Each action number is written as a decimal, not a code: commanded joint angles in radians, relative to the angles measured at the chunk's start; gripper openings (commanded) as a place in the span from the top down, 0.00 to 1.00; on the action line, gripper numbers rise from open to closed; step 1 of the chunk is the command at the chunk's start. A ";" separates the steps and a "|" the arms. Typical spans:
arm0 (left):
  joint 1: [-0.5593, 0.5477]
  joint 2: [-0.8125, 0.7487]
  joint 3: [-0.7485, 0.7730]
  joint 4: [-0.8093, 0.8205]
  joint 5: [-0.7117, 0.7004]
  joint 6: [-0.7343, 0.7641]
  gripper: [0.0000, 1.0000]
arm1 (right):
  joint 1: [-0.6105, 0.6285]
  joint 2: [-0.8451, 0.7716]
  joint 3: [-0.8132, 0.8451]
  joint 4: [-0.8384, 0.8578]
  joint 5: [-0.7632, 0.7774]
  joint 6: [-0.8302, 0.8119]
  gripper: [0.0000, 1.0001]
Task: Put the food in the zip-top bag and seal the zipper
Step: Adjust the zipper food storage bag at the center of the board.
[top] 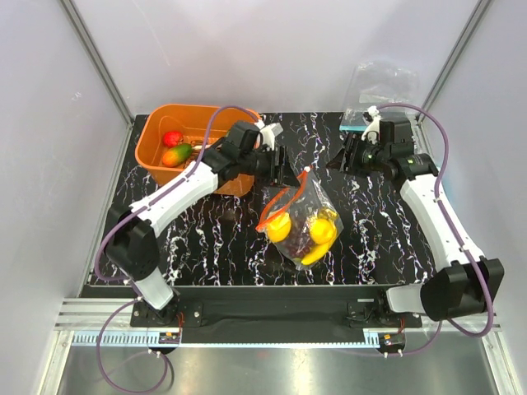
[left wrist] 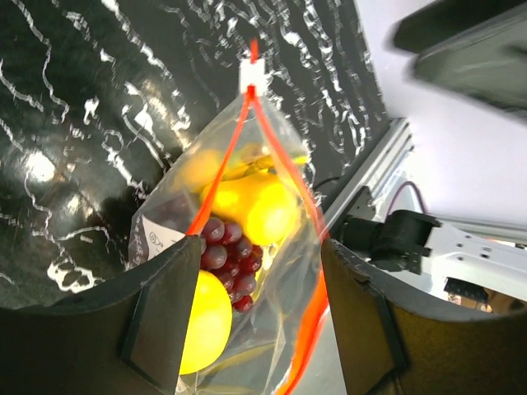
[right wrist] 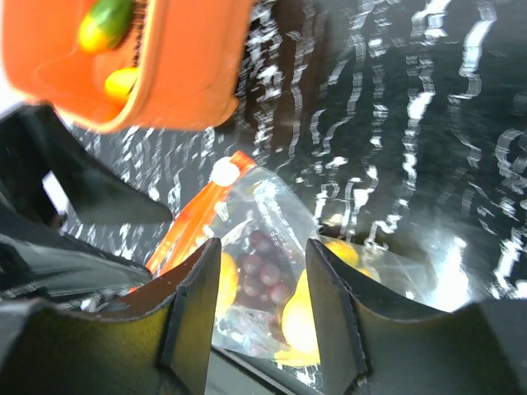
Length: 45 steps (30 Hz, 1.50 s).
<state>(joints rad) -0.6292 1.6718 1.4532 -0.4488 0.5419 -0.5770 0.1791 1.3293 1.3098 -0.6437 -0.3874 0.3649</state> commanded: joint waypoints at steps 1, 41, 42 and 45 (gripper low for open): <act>0.014 0.019 0.079 0.007 0.095 0.015 0.35 | -0.024 0.024 -0.036 0.143 -0.262 -0.078 0.47; 0.014 0.144 0.268 -0.172 0.162 0.233 1.00 | -0.027 0.268 -0.132 0.452 -0.461 -0.037 0.29; 0.013 0.144 0.268 -0.174 0.164 0.235 1.00 | -0.027 0.268 -0.132 0.455 -0.459 -0.037 0.29; 0.014 0.138 0.254 -0.177 0.162 0.241 1.00 | -0.027 0.288 -0.129 0.464 -0.476 -0.040 0.31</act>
<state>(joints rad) -0.6167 1.8729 1.6894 -0.6273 0.6651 -0.3653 0.1547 1.6070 1.1770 -0.2459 -0.8165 0.3149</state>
